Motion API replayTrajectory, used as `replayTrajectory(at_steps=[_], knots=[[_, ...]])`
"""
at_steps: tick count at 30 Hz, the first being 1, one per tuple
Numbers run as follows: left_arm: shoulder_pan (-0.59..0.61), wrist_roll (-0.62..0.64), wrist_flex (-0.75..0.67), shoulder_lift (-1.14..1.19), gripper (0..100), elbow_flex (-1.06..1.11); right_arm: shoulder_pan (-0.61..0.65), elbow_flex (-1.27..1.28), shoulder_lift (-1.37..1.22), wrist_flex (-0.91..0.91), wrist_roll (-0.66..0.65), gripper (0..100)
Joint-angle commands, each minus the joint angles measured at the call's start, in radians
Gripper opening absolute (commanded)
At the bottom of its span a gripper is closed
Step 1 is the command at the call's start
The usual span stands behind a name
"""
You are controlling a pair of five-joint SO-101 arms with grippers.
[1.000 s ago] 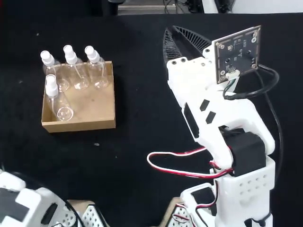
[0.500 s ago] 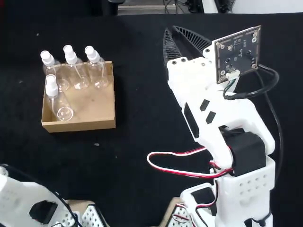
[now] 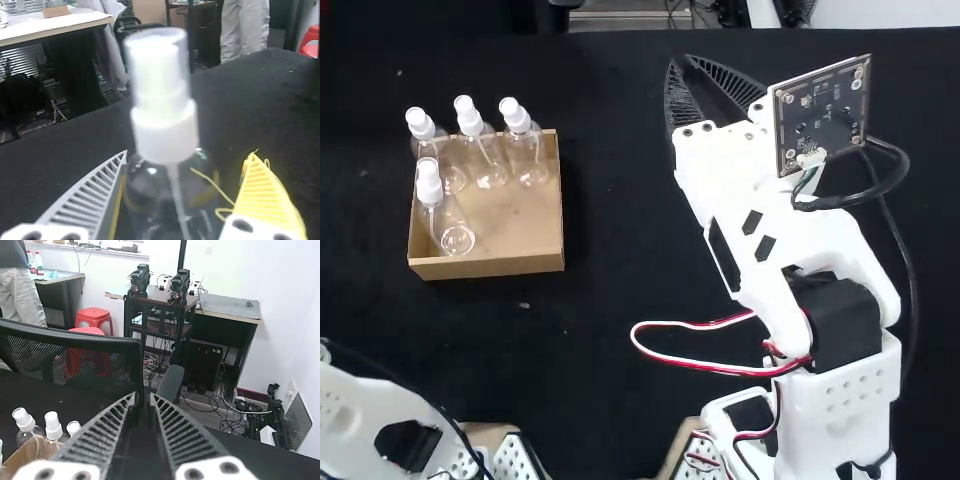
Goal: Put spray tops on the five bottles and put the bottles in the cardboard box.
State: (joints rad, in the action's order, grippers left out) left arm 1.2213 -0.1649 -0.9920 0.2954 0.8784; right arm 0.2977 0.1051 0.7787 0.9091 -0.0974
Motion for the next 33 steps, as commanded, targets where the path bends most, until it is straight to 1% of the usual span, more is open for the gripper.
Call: replayTrajectory(at_steps=[1,15,22,28,33], knots=[[-0.031,0.002,-0.021,-0.008,34,-0.056,0.017,-0.016,-0.008,-0.031,-0.006,1.1],[-0.005,0.0,-0.02,-0.006,33,-0.068,0.017,-0.016,-0.008,-0.029,-0.006,1.1],[-0.004,0.0,-0.02,-0.006,22,-0.067,0.017,-0.016,-0.008,-0.026,-0.006,1.1],[-0.004,0.0,-0.02,-0.005,21,-0.058,0.017,-0.016,-0.008,-0.028,-0.006,1.1],[0.008,0.0,-0.028,0.087,21,-0.088,0.017,-0.016,-0.008,-0.026,-0.005,1.1]])
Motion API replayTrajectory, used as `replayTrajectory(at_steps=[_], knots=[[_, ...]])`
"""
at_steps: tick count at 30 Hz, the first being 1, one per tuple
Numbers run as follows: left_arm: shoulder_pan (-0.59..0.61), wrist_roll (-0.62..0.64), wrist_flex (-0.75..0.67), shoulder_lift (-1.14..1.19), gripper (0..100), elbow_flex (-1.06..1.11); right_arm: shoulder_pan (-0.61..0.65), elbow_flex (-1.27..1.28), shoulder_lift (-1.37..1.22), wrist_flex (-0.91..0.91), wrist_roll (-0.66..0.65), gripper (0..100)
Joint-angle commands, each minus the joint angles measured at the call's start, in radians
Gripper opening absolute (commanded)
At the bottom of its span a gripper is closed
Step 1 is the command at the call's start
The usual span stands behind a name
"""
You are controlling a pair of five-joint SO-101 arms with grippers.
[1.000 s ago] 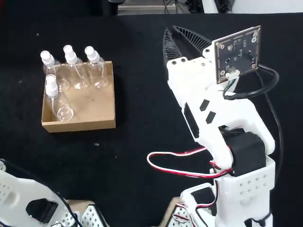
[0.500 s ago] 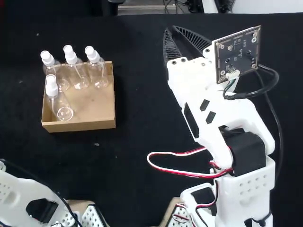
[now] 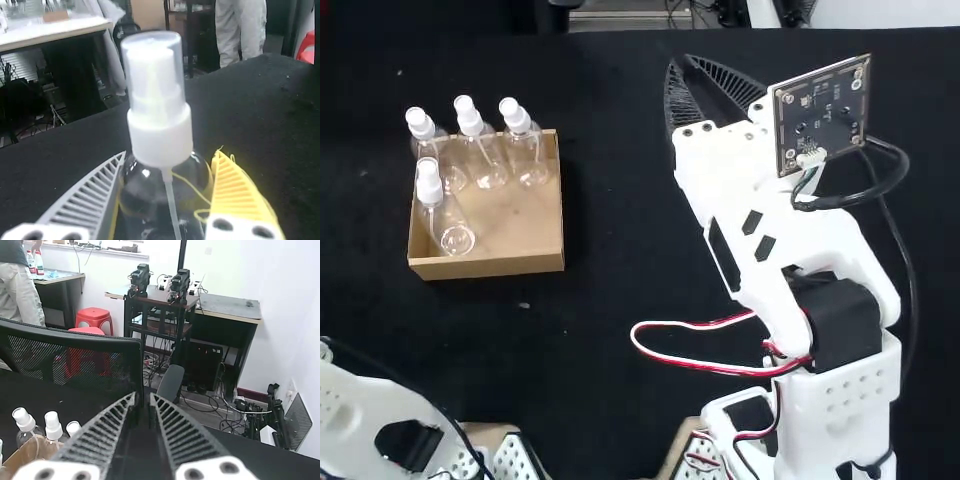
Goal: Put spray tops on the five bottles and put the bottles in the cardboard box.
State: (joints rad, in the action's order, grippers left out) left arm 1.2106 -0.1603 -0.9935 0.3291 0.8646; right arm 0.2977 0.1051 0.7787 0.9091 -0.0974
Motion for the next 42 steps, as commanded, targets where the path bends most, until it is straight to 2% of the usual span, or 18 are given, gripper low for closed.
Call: replayTrajectory(at_steps=[1,7,13,19,27,30,33,36,39,42], knots=[[0.024,-0.005,-0.026,0.08,21,-0.088,0.017,-0.016,-0.008,-0.026,-0.005,1.1],[0.059,-0.005,-0.026,0.169,6,-0.142,0.017,-0.01,-0.008,-0.032,0.0,1.1],[0.05,0.003,-0.026,0.081,5,-0.084,0.052,0.042,-0.008,-0.089,-0.006,1.1],[-0.022,0.0,-0.018,-0.187,5,0.117,0.052,0.045,-0.001,-0.086,-0.006,1.1],[-0.122,0.0,-0.017,-0.583,5,0.38,-0.017,0.044,-0.001,-0.017,-0.006,1.1],[-0.166,0.0,0.012,-0.73,5,0.466,-0.086,0.045,-0.001,0.025,-0.006,1.1],[-0.2,0.0,0.207,-0.895,5,0.484,-0.175,0.05,-0.001,0.112,-0.002,1.1],[-0.222,0.006,0.514,-1.088,5,0.427,-0.233,0.074,0.001,0.184,0.002,1.1],[-0.259,0.006,0.839,-1.29,5,0.346,-0.244,0.133,0.001,0.198,0.002,1.1],[-0.315,0.006,1.085,-1.504,5,0.317,-0.245,0.196,0.001,0.198,0.002,1.1]])
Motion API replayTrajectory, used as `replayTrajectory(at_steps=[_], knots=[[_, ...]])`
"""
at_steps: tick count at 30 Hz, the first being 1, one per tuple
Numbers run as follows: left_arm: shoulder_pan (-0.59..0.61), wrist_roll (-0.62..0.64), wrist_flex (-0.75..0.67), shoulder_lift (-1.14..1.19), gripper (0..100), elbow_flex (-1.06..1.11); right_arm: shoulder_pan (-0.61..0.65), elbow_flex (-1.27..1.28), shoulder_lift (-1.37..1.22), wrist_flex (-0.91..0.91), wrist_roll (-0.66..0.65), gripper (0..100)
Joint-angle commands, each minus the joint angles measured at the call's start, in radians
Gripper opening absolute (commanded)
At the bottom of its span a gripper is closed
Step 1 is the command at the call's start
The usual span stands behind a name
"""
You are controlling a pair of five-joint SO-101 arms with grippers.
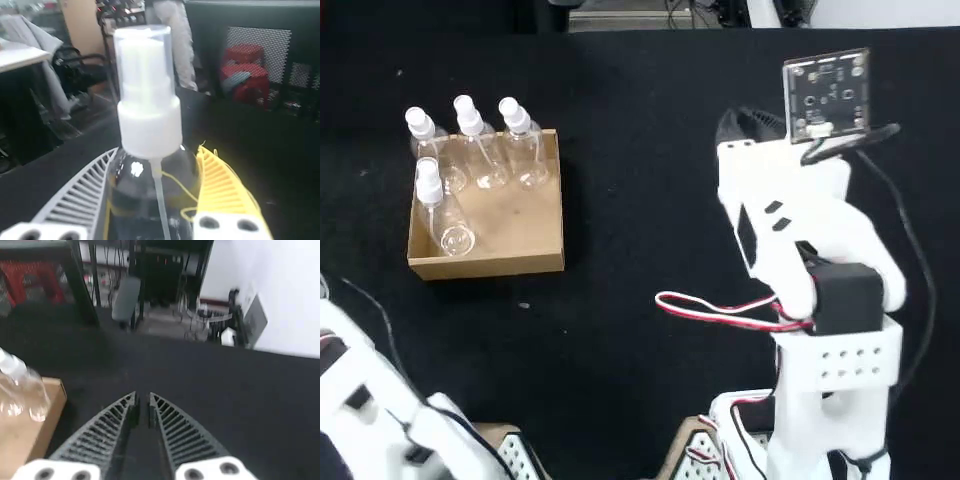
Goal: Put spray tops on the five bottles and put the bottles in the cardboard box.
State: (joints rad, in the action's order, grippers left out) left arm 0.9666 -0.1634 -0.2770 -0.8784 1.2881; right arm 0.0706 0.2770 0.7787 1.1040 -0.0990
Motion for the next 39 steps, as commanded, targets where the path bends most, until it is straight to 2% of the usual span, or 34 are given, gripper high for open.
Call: replayTrajectory(at_steps=[1,5,11,17,23,29,34,36,39], knots=[[-0.091,0.009,0.427,-0.362,5,-0.099,-0.018,0.042,0.001,0.003,0.003,1.1],[-0.18,0.002,0.598,-0.628,5,-0.016,-0.018,0.131,0.03,-0.002,0.003,1.1],[-0.272,0.002,0.801,-0.953,5,0.074,-0.018,0.275,0.205,-0.006,0.002,1.1],[-0.34,0.008,0.891,-0.905,5,-0.013,-0.017,0.392,0.314,-0.023,0.0,1.1],[-0.576,0.002,0.931,-0.941,5,-0.036,-0.018,0.628,0.32,-0.222,0.003,1.1],[-0.829,0.008,0.928,-0.944,5,-0.033,-0.02,0.825,0.321,-0.35,0.005,1.1],[-0.964,0.008,0.914,-0.944,5,-0.007,-0.018,0.966,0.321,-0.511,0.083,1.1],[-0.987,0.006,0.836,-0.944,5,0.045,-0.014,1.009,0.321,-0.566,0.095,1.1],[-0.99,0.002,0.615,-0.944,5,0.199,-0.014,1.056,0.321,-0.62,0.095,1.1]])
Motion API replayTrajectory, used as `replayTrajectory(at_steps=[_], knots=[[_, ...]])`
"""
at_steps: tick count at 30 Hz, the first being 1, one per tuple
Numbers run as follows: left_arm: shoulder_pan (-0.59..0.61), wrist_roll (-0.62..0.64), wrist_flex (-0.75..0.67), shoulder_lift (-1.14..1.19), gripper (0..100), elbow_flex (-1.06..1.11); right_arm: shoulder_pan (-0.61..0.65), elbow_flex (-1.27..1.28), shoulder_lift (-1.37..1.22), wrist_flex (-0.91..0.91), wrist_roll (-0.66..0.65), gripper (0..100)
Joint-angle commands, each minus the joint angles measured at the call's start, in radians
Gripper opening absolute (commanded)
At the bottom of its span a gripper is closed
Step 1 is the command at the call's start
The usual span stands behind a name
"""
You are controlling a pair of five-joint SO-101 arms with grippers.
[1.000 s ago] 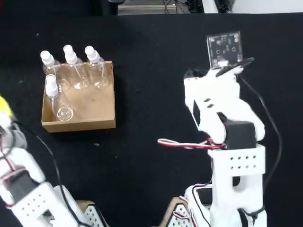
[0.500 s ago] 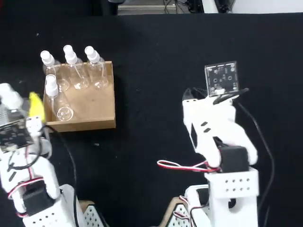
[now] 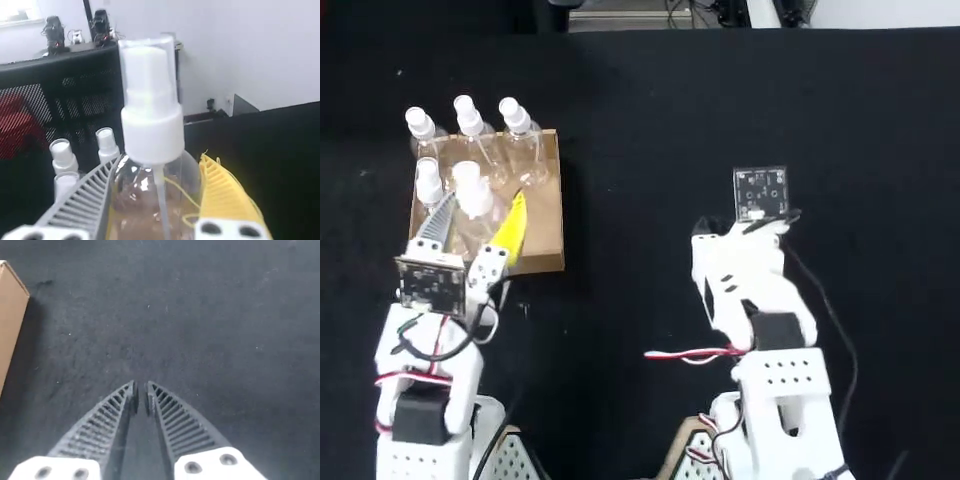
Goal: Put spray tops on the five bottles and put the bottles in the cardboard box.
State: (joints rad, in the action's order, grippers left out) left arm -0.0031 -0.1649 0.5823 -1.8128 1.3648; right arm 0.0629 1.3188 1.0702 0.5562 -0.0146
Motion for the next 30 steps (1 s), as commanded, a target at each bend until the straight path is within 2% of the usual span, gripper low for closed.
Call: replayTrajectory(at_steps=[1,5,9,13,19,30], knots=[[-0.021,0.003,-0.324,-0.009,5,0.176,-0.006,0.028,0.03,-0.087,0.011,1.1],[-0.028,0.002,-0.568,-0.006,5,0.338,-0.003,0.068,0.03,-0.133,0.011,1.1],[-0.028,0.002,-0.598,0.04,5,0.321,-0.003,0.09,0.03,-0.161,0.011,1.1],[-0.03,0.002,-0.69,0.135,5,0.315,0.041,0.097,0.03,-0.16,0.011,1.1],[-0.05,0.006,-0.709,0.359,5,0.166,0.104,0.12,0.028,-0.164,0.011,1.1],[-0.073,0.008,-0.717,0.861,5,-0.093,0.109,0.124,0.028,-0.163,0.008,1.1]])
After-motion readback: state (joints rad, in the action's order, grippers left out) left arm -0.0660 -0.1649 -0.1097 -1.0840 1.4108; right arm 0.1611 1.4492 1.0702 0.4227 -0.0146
